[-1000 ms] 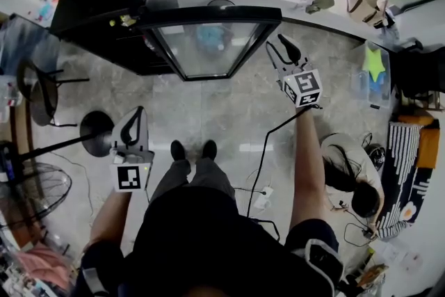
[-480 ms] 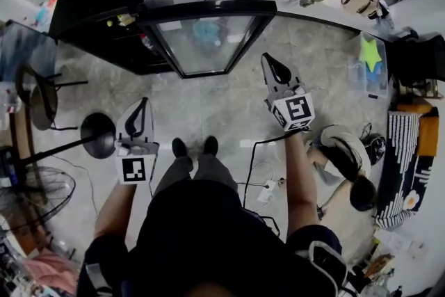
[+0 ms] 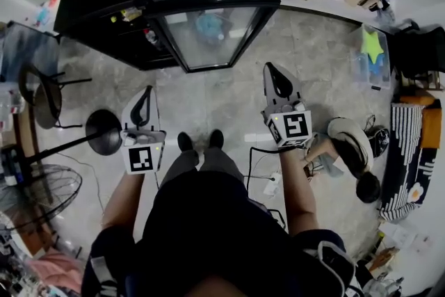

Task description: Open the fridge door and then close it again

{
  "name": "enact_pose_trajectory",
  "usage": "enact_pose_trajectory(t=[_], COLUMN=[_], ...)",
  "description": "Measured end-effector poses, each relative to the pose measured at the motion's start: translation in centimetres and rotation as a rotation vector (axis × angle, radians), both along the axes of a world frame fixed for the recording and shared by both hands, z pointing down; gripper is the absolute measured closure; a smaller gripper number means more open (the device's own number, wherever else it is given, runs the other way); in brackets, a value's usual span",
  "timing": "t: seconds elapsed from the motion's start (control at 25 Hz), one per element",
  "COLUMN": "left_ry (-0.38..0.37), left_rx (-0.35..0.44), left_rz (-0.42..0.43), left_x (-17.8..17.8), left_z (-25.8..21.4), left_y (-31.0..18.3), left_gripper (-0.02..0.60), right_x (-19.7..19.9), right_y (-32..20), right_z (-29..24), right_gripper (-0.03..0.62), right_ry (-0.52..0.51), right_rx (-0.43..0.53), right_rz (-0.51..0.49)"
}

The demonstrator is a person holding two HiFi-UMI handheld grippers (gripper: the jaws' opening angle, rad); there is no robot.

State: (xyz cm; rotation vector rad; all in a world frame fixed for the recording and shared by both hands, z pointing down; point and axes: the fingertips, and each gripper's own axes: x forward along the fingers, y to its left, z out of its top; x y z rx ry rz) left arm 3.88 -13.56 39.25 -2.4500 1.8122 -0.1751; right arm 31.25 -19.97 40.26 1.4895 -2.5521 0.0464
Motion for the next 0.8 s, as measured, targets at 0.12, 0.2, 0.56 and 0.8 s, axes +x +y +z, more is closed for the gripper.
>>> enact_pose_trajectory(t=[0.12, 0.2, 0.56, 0.8], left_ry=[0.015, 0.019, 0.046, 0.043], left_rx=[0.006, 0.018, 0.057, 0.057], left_rz=[-0.011, -0.017, -0.033, -0.026], left_x=[-0.4, -0.6, -1.2, -1.2], left_z=[-0.3, -0.7, -1.8, -2.0], left_y=[0.1, 0.2, 0.6, 0.9], left_gripper=[0.558, 0.560, 0.560, 0.559], right_x=[-0.1, 0.0, 0.0, -0.1], right_y=[2.0, 3.0, 6.3, 6.7], right_z=[-0.4, -0.8, -2.0, -2.0], right_gripper=[0.574, 0.574, 0.574, 0.574], right_ry=[0.009, 0.015, 0.026, 0.038], right_rx=[-0.013, -0.014, 0.028, 0.024], right_rz=[0.061, 0.100, 0.215, 0.210])
